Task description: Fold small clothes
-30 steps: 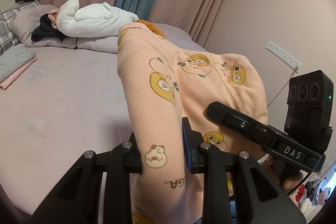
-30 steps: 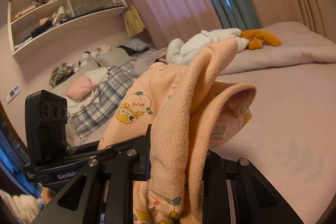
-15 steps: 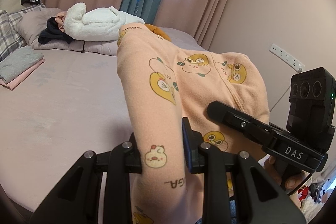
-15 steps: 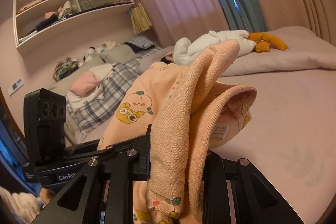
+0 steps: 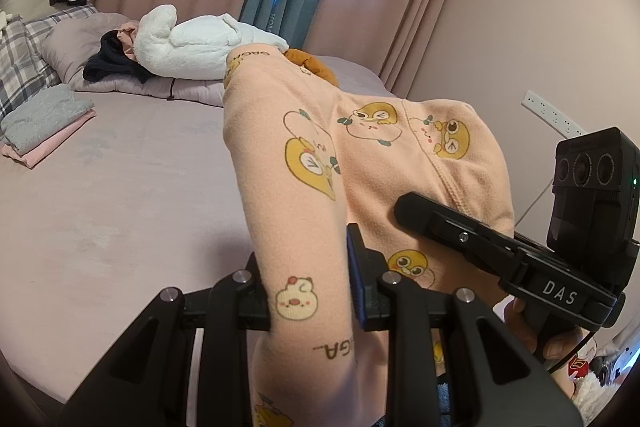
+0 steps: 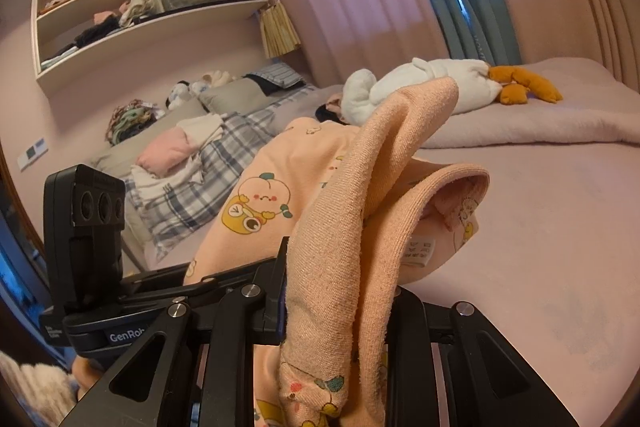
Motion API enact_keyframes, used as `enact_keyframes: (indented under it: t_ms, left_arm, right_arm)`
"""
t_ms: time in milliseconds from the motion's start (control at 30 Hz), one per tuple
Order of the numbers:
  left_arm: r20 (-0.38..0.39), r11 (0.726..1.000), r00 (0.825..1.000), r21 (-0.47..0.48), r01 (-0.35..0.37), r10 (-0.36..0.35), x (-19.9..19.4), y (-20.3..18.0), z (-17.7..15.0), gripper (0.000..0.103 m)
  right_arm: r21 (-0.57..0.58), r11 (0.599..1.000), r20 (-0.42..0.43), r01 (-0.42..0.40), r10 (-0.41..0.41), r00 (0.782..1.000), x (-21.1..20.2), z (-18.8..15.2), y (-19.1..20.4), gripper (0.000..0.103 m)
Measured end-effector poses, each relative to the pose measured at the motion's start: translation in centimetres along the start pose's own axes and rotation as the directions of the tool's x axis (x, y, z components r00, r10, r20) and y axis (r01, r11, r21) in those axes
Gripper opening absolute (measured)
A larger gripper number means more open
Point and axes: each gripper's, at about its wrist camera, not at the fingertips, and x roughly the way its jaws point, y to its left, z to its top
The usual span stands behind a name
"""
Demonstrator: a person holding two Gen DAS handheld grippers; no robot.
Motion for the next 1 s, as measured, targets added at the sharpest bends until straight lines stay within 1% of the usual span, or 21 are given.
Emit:
enact_keyframes:
  t_ms: [533,1000]
  left_arm:
    - [-0.018,1.0,1.0,-0.022,-0.02,0.019,0.7,0.3,-0.2,0.027]
    - [-0.035,0.999,0.999,-0.039,-0.03,0.029,1.6,1.2,-0.1,0.027]
  right_arm:
    - [-0.008,1.0,-0.041,0.006,-0.006,0.999,1.5,0.6,-0.3,0.026]
    - [-0.003,1.0,-0.064,0.022,-0.022,0.998,3.2,0.7,0.8,0.026]
